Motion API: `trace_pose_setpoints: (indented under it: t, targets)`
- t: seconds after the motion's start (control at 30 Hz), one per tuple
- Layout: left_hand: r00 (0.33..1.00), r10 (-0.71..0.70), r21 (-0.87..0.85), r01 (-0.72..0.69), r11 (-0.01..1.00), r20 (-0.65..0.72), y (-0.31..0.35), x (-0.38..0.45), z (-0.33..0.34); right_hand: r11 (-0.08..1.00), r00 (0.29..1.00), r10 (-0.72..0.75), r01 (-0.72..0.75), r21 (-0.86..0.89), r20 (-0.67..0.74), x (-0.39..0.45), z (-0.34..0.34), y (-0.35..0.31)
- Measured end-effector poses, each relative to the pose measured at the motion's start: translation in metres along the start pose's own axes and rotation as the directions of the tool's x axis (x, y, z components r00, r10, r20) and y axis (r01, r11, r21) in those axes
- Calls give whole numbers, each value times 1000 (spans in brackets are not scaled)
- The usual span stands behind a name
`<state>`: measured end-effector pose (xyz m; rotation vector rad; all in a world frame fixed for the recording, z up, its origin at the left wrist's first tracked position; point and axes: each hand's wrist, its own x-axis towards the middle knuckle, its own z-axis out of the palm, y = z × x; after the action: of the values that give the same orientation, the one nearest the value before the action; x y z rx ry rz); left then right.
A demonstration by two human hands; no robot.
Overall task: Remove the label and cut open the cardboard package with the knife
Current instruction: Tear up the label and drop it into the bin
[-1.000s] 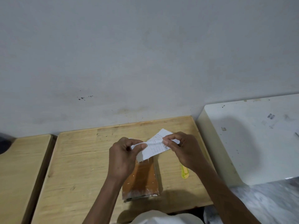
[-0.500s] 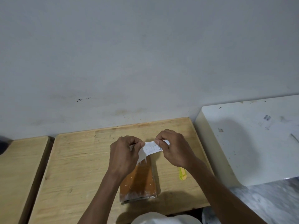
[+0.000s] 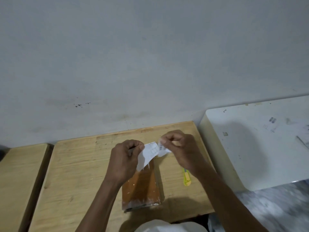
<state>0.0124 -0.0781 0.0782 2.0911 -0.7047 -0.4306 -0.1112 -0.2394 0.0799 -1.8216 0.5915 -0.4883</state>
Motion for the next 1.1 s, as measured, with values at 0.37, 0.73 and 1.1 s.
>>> trace_pose_setpoints:
  t: [0.37, 0.73, 1.1]
  targets:
    - [995, 21, 17, -22, 1000, 93, 2, 1, 10, 990, 999, 11, -6, -141, 33, 6, 11, 8]
    - [973, 223, 144, -212, 966, -64, 8, 5, 26, 978, 996, 79, -84, -190, -32, 0, 24, 14]
    - [999, 29, -142, -32, 989, -23, 15, 7, 47, 842, 610, 539, -395, 367, -581, -44, -52, 50]
